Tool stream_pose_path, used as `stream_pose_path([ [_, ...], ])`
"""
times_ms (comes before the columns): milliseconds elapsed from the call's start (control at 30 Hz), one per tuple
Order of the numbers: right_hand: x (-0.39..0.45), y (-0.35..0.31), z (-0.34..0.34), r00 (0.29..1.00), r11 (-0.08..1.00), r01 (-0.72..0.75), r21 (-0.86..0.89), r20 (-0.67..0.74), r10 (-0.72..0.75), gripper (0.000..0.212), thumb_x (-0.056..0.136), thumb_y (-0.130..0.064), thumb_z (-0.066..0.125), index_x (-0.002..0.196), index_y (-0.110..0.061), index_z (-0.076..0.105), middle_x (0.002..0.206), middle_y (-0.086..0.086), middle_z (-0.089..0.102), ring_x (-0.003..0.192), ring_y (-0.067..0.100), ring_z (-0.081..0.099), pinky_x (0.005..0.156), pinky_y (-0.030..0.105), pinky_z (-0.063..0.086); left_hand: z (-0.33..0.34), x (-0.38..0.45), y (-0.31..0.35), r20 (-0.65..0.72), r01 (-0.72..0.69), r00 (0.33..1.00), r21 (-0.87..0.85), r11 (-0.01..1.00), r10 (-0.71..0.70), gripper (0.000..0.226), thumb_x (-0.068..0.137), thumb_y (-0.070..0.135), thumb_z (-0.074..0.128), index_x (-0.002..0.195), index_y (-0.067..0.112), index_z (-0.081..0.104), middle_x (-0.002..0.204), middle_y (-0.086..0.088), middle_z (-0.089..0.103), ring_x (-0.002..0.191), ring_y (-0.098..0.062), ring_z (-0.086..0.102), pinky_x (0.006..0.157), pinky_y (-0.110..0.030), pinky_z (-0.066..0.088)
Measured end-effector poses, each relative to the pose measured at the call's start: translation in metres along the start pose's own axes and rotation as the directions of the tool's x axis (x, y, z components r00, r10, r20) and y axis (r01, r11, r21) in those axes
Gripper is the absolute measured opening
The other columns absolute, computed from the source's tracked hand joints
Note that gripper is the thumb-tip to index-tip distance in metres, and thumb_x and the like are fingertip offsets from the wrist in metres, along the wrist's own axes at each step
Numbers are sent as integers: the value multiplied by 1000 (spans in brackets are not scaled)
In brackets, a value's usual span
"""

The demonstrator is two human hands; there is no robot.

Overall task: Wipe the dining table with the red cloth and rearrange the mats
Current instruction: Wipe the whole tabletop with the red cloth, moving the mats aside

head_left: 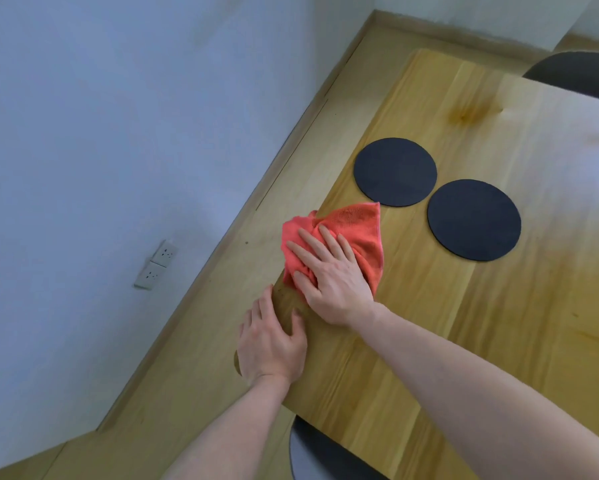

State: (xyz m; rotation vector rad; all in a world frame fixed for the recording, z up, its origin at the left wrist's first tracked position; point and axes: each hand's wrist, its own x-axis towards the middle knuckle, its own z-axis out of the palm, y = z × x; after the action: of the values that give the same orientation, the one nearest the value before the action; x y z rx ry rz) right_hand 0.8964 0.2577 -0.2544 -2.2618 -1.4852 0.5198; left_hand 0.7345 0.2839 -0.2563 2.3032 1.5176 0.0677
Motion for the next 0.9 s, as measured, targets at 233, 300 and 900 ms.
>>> stream_pose_path([
  [233, -59, -5, 1, 985, 984, 79, 159, 141, -102, 48, 106, -46, 34, 153, -48, 35, 164, -25, 20, 155, 2, -6, 127, 41, -2, -4, 1, 3, -3, -1, 1000, -17, 1000, 1, 69, 87, 59, 35, 144, 20, 41, 131, -2, 63, 115, -24, 60, 96, -39, 45],
  [300, -52, 1, -4, 982, 987, 118, 111, 133, -133, 48, 105, -46, 36, 153, -48, 36, 163, -24, 25, 155, 3, 0, 127, 40, 1, -4, 3, 3, -2, 0, 1000, -16, 1000, 0, 70, 86, 59, 35, 144, 19, 42, 131, -2, 63, 115, -24, 60, 96, -40, 46],
  [900, -96, 42, -11, 984, 972, -172, -159, -76, 162, 62, 105, -57, 34, 161, -36, 20, 170, -7, 10, 158, 21, -7, 127, 48, 9, -4, -3, 3, -5, 16, 1000, -33, 999, -16, 63, 92, 49, 49, 148, 23, 38, 141, -1, 57, 125, -23, 55, 104, -42, 47],
])
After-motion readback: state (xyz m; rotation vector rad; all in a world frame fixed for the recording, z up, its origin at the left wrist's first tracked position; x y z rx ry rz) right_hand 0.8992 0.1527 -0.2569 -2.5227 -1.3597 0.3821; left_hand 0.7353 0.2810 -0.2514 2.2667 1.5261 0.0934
